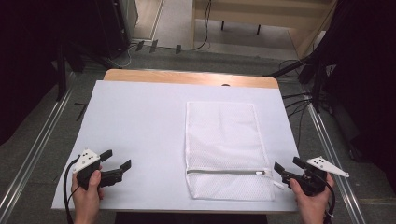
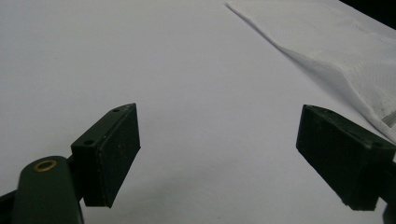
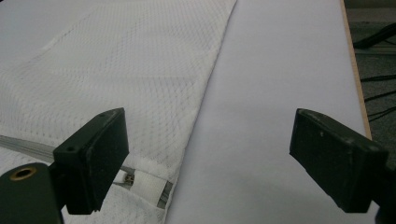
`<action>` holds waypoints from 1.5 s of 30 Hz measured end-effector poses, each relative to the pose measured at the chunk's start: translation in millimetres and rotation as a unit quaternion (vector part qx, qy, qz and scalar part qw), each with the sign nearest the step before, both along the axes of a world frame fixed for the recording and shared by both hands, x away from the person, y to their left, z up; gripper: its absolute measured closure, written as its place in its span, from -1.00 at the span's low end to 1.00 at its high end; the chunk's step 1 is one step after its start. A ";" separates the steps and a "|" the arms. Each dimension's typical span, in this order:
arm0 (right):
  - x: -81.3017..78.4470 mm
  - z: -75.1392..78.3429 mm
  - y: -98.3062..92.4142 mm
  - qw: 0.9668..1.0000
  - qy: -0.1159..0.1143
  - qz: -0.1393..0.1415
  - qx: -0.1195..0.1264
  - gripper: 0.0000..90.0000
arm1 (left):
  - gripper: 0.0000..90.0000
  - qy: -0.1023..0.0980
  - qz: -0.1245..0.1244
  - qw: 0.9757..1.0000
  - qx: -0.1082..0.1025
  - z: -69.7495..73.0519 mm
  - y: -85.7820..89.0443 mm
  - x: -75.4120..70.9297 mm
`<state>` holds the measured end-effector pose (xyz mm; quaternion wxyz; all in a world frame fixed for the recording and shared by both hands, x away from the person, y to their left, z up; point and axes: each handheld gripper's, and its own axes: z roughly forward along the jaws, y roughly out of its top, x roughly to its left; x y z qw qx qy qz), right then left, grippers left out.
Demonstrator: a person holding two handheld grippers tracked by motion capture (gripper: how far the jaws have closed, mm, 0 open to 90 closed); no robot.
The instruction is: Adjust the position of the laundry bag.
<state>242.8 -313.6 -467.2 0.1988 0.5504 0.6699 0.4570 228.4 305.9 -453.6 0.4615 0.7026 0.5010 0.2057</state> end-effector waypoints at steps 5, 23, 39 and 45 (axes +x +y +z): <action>-0.4 -0.6 0.2 1.000 -0.001 0.001 -0.001 -0.71 | -0.69 -0.001 -0.005 1.000 0.002 -1.0 -2.3 0.1; -1.2 -0.1 9.9 1.000 -0.001 0.006 -0.006 -0.70 | -0.58 0.034 -0.028 0.999 -0.004 2.2 -84.4 26.7; -2.5 -1.6 8.8 1.000 0.001 0.007 -0.006 -0.69 | -0.05 0.128 -0.086 0.988 0.017 -17.4 -189.3 75.2; -3.4 -3.9 12.2 1.000 0.002 0.001 -0.014 -0.68 | 0.64 0.125 -0.095 0.987 0.025 -18.5 -192.0 76.1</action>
